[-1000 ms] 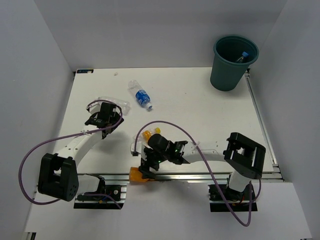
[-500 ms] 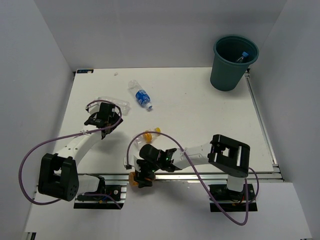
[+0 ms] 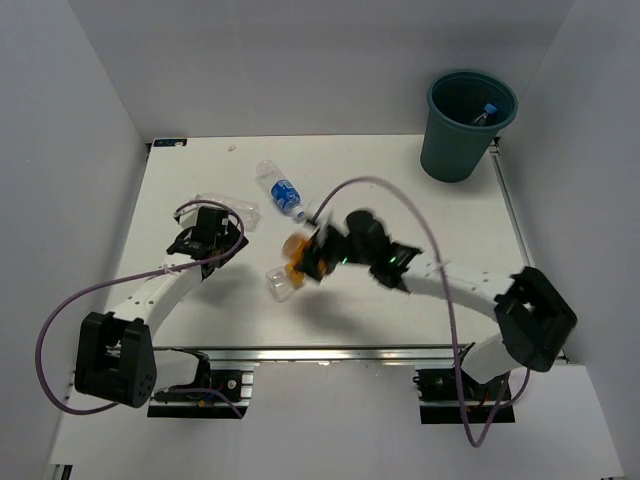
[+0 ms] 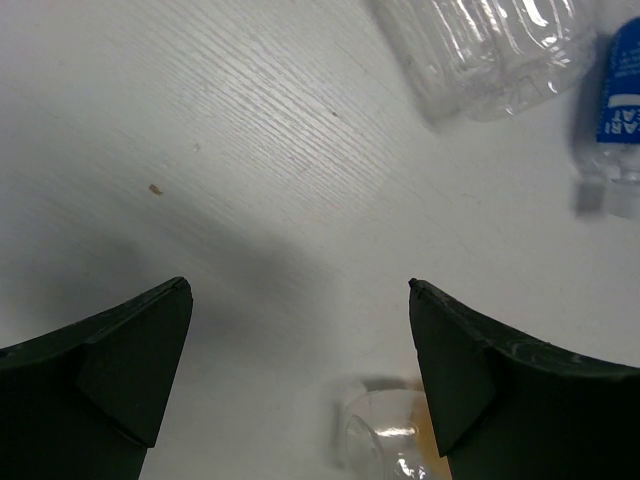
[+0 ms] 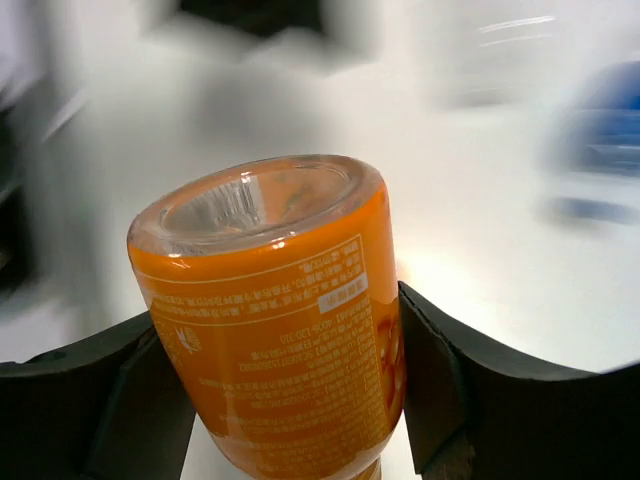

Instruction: Put the plastic bottles in the bin

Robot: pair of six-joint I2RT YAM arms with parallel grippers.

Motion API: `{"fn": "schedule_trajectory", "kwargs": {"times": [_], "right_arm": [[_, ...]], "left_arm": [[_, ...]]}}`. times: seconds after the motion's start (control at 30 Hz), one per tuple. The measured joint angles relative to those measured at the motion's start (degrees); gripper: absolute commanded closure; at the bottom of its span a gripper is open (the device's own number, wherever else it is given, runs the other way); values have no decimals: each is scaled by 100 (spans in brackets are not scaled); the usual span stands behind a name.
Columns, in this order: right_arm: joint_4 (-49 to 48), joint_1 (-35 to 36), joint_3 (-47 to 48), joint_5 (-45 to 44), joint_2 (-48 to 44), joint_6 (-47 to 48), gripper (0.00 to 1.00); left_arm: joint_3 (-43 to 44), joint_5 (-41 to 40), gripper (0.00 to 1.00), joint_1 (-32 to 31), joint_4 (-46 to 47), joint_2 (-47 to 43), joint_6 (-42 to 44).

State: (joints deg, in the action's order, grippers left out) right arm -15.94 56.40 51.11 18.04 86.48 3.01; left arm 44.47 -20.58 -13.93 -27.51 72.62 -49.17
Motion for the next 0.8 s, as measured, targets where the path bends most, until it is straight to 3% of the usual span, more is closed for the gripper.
{"fn": "schedule_trajectory", "kwargs": {"times": [0.13, 0.23, 0.43, 0.57, 0.6, 0.63, 0.7, 0.73, 0.8], "right_arm": [[-127, -2039, 673, -597, -442, -372, 74], [-85, -3069, 1578, -1073, -295, -570, 75], [227, -4671, 4409, -1491, 1185, -1016, 74], [509, -5355, 5947, -1825, 2424, -1213, 64], [592, -5464, 6242, -1952, 2699, -1250, 57], [688, -5556, 6557, -2055, 3016, -1285, 34], [927, -5694, 7143, -2197, 3602, -1351, 17], [1073, -5729, 7348, -2247, 3821, -1377, 11], [1344, -5790, 7576, -2334, 4159, -1338, 11]], "left_arm": [[-188, 291, 2, 0, 267, -247, 195], [-201, 461, 2, 0, 463, -280, 334], [-330, 1220, 2, 0, 984, -254, 664], [-367, 1843, 2, -2, 1397, -219, 909], [-391, 2037, 2, -2, 1521, -208, 970], [-435, 2203, 2, -7, 1655, -205, 1034], [-498, 2544, 2, -20, 1843, -186, 1143], [-533, 2747, 2, -35, 1976, -164, 1204], [-560, 3119, 2, -85, 2164, -109, 1311]]}}
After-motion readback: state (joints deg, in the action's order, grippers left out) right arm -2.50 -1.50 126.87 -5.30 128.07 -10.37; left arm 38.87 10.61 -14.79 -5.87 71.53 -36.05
